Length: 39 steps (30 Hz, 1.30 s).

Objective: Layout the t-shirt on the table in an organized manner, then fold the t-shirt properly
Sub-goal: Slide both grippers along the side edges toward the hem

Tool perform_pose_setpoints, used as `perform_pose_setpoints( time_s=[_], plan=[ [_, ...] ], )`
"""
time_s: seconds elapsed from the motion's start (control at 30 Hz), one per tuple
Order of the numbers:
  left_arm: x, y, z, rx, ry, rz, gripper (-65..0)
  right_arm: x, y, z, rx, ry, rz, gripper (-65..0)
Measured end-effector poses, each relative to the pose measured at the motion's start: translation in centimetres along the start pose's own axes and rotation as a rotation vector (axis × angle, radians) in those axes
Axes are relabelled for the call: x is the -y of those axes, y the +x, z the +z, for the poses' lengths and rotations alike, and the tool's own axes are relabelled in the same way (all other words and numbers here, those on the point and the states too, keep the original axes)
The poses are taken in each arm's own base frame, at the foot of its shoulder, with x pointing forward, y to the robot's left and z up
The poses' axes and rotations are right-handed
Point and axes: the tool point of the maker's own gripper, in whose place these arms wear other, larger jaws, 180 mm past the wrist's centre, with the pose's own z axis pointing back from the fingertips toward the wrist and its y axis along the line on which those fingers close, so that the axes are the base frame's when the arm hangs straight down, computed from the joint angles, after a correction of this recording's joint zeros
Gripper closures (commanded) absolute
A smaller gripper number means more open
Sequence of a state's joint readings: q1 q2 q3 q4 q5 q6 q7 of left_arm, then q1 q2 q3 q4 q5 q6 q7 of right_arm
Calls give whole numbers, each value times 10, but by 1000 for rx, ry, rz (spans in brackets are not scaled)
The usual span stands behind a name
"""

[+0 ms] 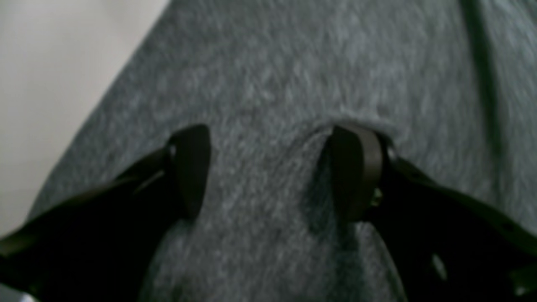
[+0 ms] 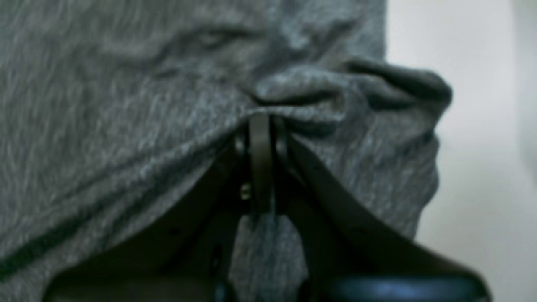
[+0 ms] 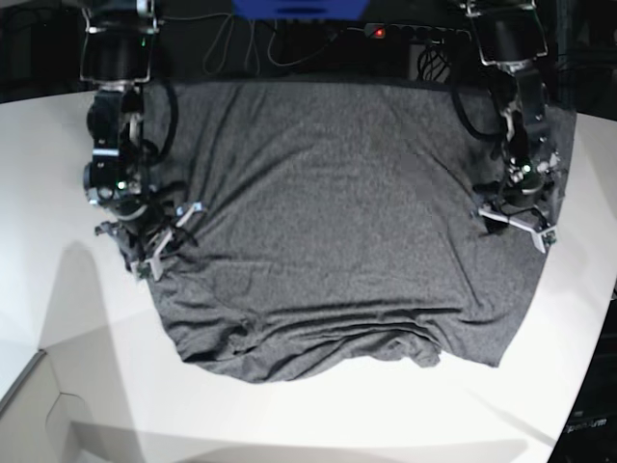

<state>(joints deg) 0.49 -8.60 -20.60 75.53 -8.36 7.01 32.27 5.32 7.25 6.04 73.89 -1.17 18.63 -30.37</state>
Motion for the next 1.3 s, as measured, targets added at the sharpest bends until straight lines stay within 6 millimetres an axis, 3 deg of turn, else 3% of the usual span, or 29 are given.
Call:
perform_pose_setpoints(
  time_s=[0.23, 0.47, 0.7, 0.87, 0.97, 1.07, 1.13, 1.3],
  plan=[
    [8, 24, -30, 104, 10, 23, -431, 18, 27, -32, 65, 10, -37, 0],
    [27, 45, -52, 87, 6, 49, -431, 53, 57, -61, 95, -5, -86, 0],
    [65, 47, -50, 89, -61, -12, -431, 81, 81, -76, 137, -29, -145, 0],
    [74, 55, -51, 78, -79, 7, -431, 86, 100, -77, 159, -46, -131, 0],
    [84, 58, -43, 72, -107, 28, -431, 92, 134, -73, 215, -55, -129, 0],
    [95, 77, -28, 132, -142, 42, -431, 105, 164, -64, 282, -73, -126, 0],
    [94, 92, -17, 182, -150, 38, -431, 116, 161, -61, 273, -92, -125, 0],
    [90, 105, -5, 202, -150, 35, -431, 133, 99, -62, 85, -122, -130, 0]
  ],
)
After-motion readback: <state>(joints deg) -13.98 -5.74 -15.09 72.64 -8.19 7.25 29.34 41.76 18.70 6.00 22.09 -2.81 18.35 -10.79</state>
